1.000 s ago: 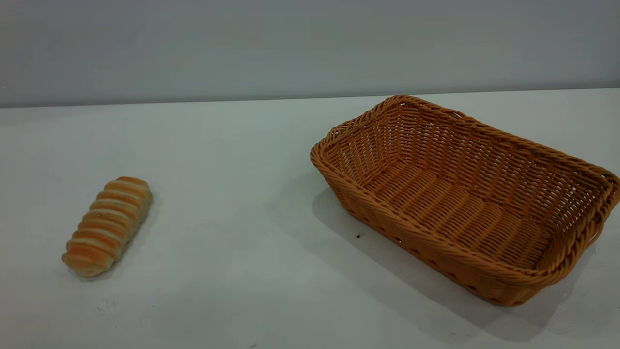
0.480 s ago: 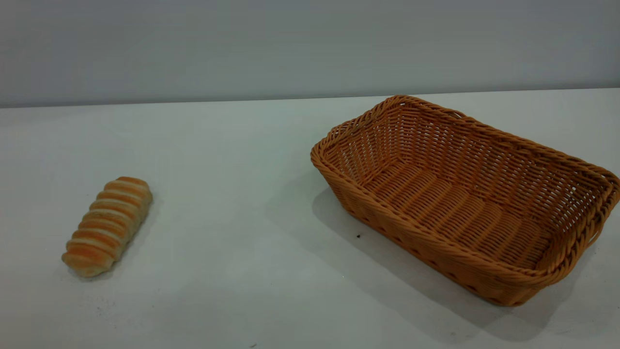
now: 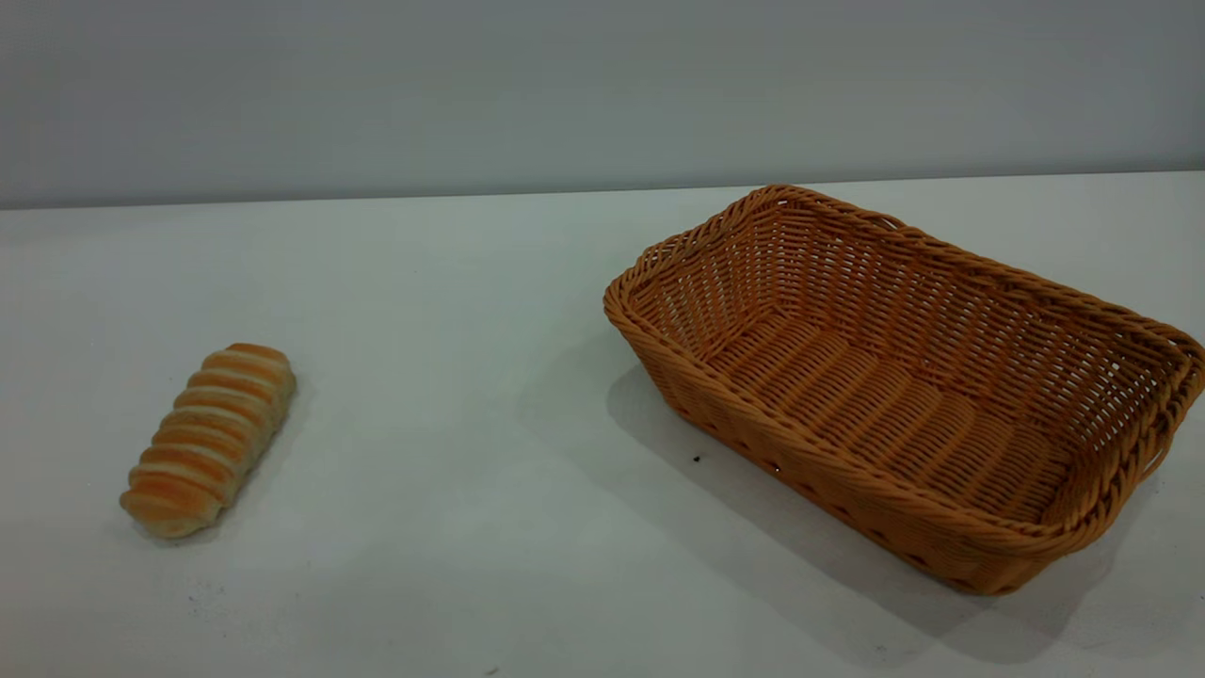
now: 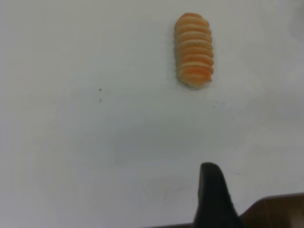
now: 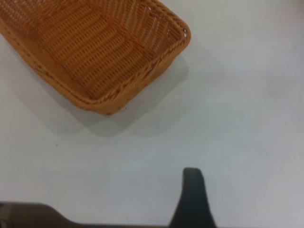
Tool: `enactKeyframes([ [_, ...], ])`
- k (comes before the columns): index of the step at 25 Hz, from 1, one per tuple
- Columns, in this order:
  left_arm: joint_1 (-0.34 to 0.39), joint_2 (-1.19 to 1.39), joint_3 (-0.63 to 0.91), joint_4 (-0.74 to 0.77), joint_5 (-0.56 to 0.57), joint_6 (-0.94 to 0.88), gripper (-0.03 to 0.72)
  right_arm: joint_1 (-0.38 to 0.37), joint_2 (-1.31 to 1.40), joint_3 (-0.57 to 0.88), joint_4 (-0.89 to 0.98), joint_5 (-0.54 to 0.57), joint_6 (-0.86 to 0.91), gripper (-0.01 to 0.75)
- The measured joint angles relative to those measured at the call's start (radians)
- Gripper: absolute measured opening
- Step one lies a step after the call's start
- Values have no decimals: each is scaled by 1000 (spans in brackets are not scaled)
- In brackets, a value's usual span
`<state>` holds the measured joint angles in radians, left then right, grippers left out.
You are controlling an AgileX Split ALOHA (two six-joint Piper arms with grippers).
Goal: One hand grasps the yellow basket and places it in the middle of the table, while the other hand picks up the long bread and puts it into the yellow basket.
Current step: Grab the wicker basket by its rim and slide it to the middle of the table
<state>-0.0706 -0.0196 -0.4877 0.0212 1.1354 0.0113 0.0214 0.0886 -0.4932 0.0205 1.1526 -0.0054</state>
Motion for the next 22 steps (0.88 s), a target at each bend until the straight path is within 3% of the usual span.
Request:
enactKeyframes([
  [9,0,0,0,0,0,0,530,5,0,0,0,-22,-6,586],
  [17,0,65,-1,0,-4,0,530,147,0,0,72,-111,33,586],
  [22,0,266,-18,-8,-170,-51,529,179,90,0,73,-275,169,586],
])
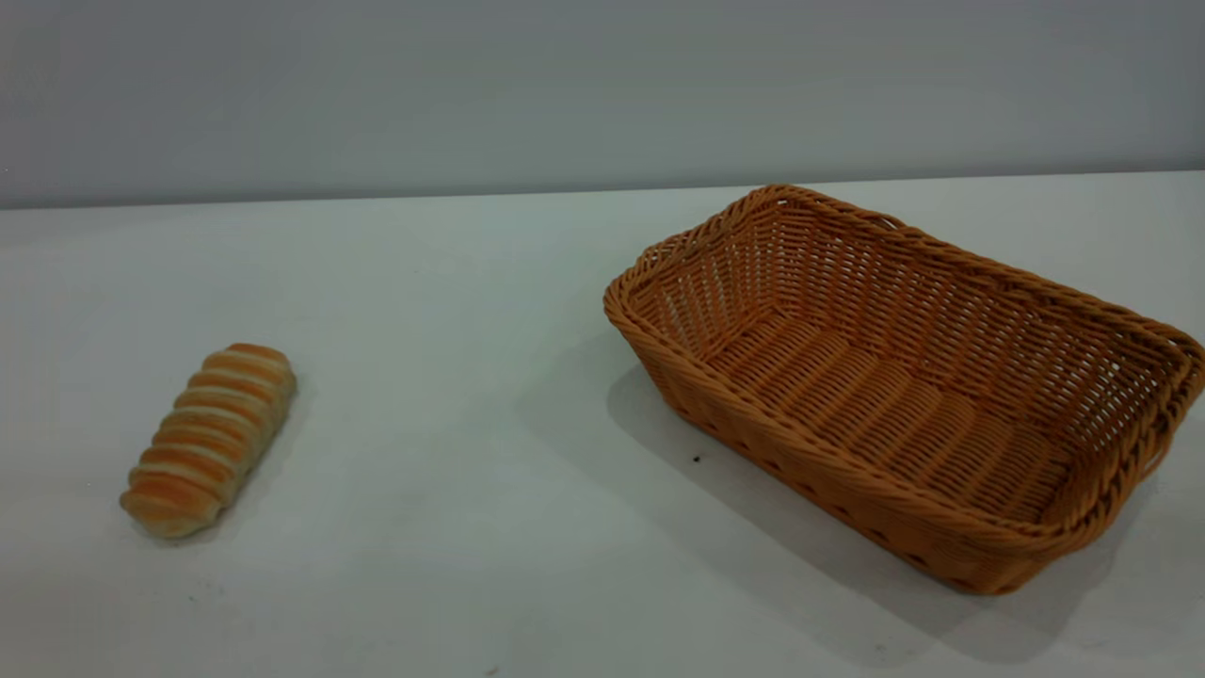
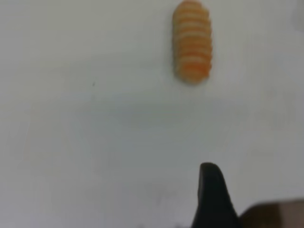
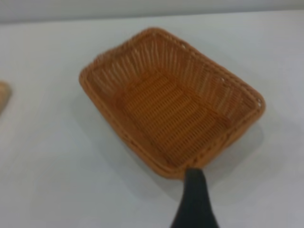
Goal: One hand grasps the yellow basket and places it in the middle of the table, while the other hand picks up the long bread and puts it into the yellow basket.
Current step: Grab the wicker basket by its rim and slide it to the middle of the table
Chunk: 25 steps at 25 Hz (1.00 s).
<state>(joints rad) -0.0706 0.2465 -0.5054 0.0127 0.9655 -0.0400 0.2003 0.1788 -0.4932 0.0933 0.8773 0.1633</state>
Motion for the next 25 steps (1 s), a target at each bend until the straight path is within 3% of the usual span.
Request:
enactKeyframes([
  [11,0,541,0,-35,-489,-86,529,1,652,-99,21,-242,47,586],
  [17,0,756,0,-124,-584,-86,529,1,988,-232,56,-279,61,586],
  [25,0,807,0,-140,-606,-85,529,1,1288,-257,122,-369,79,585],
])
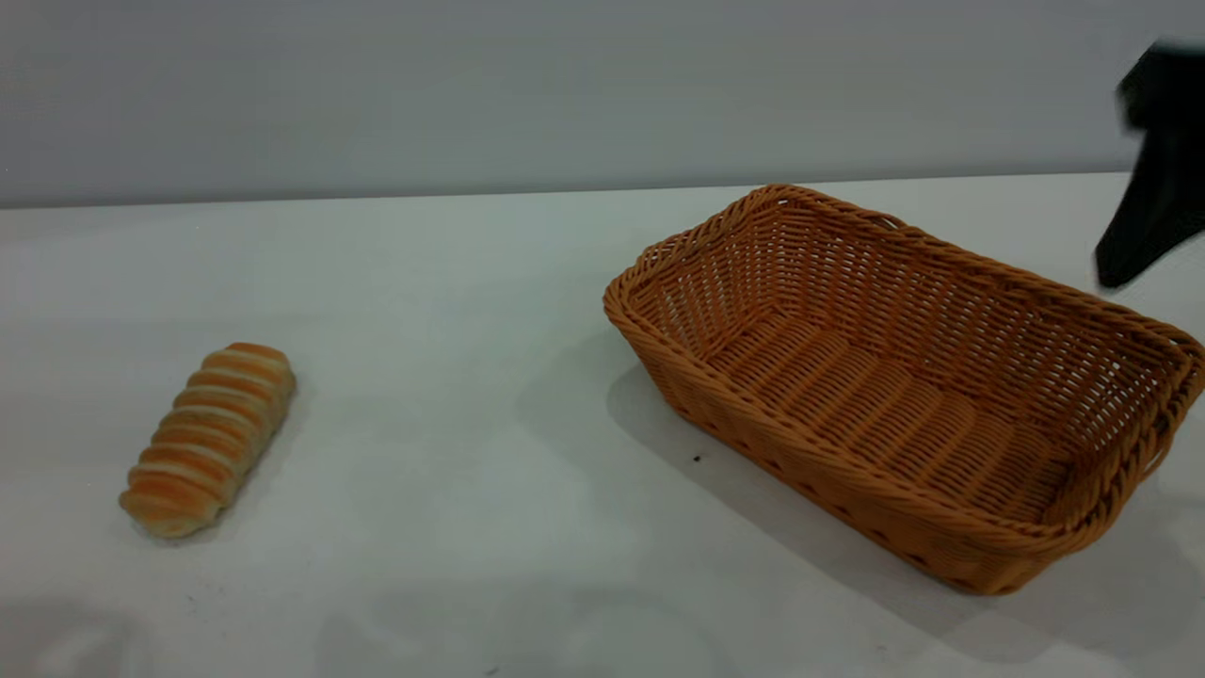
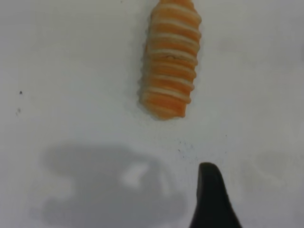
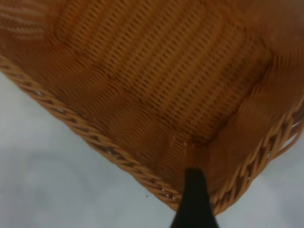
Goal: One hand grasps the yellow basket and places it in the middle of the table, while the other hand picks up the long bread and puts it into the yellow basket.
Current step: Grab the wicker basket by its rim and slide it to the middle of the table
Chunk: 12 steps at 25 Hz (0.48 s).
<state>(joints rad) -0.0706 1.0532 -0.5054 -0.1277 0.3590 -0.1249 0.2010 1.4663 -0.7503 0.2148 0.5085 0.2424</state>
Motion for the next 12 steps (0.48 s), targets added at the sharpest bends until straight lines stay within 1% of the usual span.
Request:
enactKeyframes([
  [4,0,0,0,-1,1,0,529,-2,98,-1,7,-26,7,585],
  [12,0,0,0,-1,5,0,529,-68,188,-5,7,-42,28,585],
])
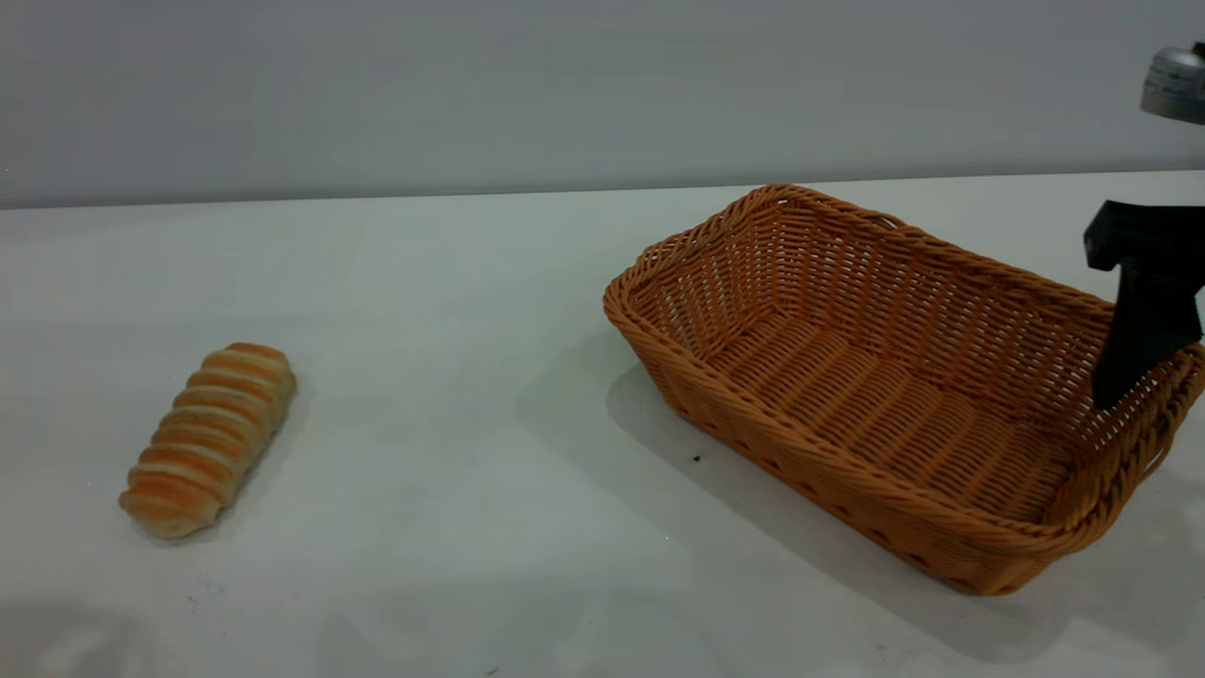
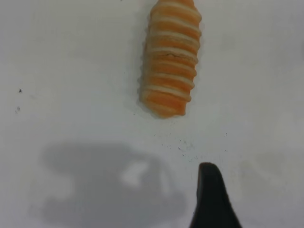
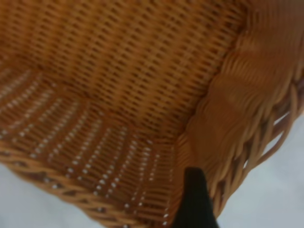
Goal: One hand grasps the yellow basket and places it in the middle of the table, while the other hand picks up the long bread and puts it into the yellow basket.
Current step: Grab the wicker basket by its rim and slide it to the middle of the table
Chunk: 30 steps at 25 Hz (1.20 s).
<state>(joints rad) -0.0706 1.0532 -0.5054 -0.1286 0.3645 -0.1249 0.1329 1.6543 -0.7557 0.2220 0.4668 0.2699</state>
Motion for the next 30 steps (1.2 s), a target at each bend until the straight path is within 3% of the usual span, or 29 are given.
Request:
enactKeyframes([
  [18,0,0,0,0,6,0,529,-2,234,-5,33,-164,2,558],
  [21,0,0,0,0,7,0,529,-2,270,-6,52,-190,2,456],
  [26,0,0,0,0,7,0,529,-3,286,-37,72,-208,10,134],
  [28,0,0,0,0,7,0,529,-3,287,-64,73,-205,8,61],
  [30,0,0,0,0,7,0,529,-2,287,-94,87,-176,-12,47],
])
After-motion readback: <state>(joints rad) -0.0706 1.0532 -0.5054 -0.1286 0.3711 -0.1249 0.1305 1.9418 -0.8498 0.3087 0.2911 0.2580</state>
